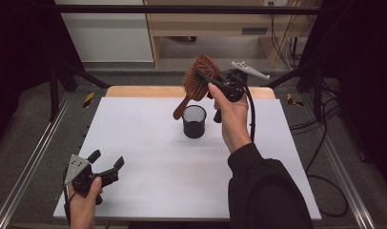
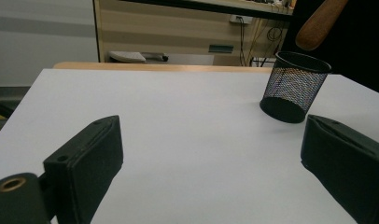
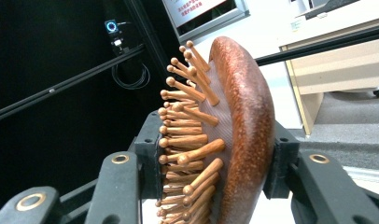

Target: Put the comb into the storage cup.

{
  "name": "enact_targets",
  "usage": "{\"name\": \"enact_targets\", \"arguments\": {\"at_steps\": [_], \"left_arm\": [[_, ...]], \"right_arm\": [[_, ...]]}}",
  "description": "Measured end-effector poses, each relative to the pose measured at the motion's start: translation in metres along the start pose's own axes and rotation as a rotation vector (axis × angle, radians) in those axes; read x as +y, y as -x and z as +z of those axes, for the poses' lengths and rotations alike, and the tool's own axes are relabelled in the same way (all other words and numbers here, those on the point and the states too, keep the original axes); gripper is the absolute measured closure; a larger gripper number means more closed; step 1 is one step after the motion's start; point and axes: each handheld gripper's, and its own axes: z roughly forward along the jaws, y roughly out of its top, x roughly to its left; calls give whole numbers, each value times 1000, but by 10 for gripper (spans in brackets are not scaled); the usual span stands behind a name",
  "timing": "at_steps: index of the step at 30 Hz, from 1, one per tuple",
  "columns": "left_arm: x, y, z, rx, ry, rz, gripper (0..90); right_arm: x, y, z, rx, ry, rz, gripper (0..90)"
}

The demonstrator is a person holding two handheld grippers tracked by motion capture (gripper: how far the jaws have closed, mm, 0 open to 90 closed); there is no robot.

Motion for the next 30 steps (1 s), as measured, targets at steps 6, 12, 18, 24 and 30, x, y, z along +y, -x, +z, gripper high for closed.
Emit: {"name": "enact_targets", "arguments": {"at_steps": [6,12,18,24,30], "left_arm": [[0,1,0,-2,-2,4,60],[0,1,1,-4,-4,5,60],[-1,1,1,-7,-7,9,60],[-1,2,2,-10,-10,17,59],[-1,1,2,-13,-12,17,59]], "right_arm": [[4,3,-3,-13,14,-7,521],[8,8,-7,-25,27,-6,522],[11,13,-11,-41,40,7,520],[12,16,-11,-55,54,18,521],[13,19,-13,-70,65,9,521]]}}
